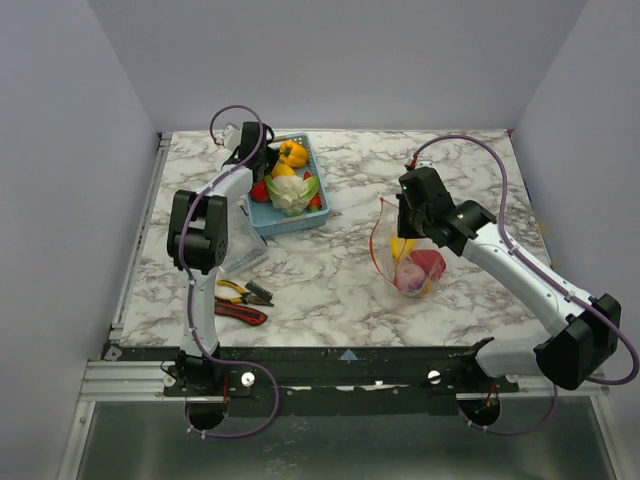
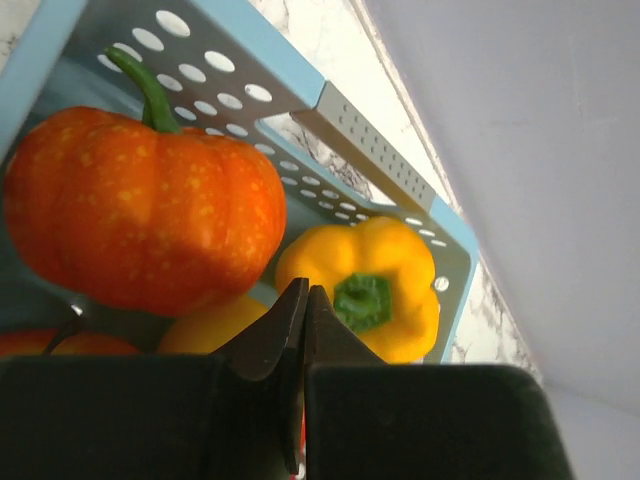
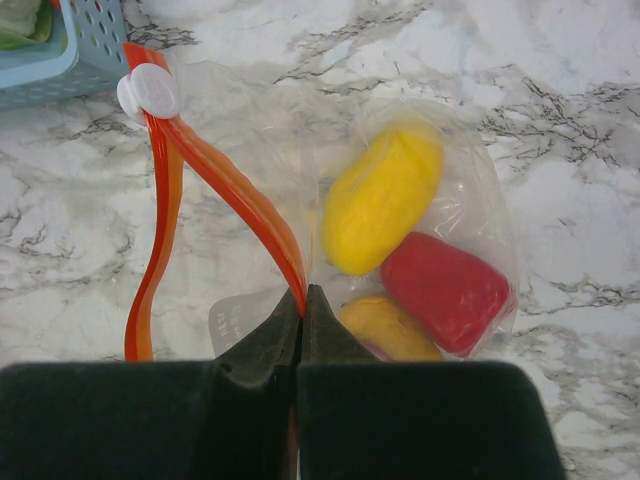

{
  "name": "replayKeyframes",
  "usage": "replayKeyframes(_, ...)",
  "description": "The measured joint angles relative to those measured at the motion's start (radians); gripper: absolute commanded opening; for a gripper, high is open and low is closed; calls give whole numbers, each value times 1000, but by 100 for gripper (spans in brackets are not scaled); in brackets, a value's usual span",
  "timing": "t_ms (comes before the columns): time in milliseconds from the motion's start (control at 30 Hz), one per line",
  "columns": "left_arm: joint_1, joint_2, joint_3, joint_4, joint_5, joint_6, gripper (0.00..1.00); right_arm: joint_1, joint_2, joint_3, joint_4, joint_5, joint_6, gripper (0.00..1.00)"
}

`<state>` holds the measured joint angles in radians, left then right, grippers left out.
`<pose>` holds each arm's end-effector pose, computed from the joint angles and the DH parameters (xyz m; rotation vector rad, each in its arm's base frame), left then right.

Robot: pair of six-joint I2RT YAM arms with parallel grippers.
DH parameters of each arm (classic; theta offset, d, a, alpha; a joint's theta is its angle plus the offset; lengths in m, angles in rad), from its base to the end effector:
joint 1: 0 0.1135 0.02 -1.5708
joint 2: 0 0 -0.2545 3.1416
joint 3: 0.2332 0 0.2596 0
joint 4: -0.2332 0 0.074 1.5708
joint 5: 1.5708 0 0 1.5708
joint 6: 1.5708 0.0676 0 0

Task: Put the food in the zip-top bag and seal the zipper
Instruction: Pick up the fake fruit from the bin.

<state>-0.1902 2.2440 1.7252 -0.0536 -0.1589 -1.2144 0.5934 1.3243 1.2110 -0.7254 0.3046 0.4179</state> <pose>0.5383 -0.0927 0.1631 -1.1636 1.8748 -0.6425 0.2669 0.1555 0.2884 -0.0685 2.3619 0.1212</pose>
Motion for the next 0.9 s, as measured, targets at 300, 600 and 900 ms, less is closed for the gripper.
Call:
replayKeyframes(300, -2, -213, -198, 8, -3, 138, 2, 0, -5, 0, 6, -3, 0, 0)
replayKeyframes(600, -2, -298, -265, -20, -8, 210, 45, 0, -8, 0, 21, -27, 11, 0)
replayKeyframes(900, 2, -338, -279, -187, -41, 152, 65, 0, -34, 0, 22, -47, 27, 0)
